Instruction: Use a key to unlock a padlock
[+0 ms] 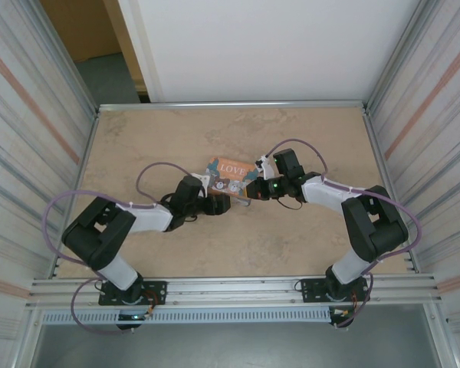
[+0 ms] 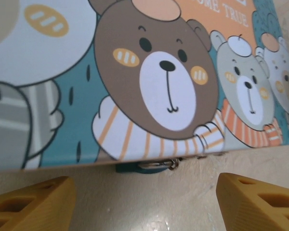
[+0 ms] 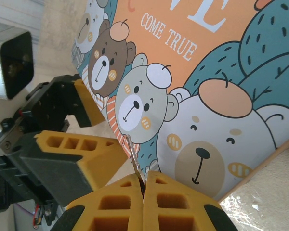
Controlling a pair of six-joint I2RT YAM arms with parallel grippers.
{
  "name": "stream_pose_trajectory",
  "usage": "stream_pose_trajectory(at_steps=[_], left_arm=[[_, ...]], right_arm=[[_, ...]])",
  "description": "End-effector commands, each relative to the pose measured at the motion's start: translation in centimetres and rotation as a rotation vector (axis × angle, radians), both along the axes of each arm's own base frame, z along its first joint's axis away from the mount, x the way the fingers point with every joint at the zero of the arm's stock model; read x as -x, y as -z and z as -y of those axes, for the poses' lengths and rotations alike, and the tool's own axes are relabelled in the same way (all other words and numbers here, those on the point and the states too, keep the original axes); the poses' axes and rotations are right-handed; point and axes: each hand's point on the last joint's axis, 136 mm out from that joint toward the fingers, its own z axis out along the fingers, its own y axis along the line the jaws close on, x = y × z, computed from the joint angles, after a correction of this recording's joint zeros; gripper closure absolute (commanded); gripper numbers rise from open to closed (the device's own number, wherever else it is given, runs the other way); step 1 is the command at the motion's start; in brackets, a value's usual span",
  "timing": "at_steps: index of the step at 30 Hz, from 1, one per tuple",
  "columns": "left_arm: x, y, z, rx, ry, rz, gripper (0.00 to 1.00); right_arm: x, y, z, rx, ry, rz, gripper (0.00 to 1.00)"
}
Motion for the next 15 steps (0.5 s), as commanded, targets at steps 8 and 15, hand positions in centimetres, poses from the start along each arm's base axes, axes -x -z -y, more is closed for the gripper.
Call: stream_pose_trajectory(at_steps=[8,15], left_arm=[[-1.9,-1.1,2.5,0.077,0.066,0.123,0.37],[-1.1,-0.6,3.6,0.068,0.1,0.112,0.44]], right_arm=[[0.7,2.4,1.8,0.096,0.042,-0.064,1.0],[0.7,2.2,1.9,0.103,0.046,-0.055,1.0]])
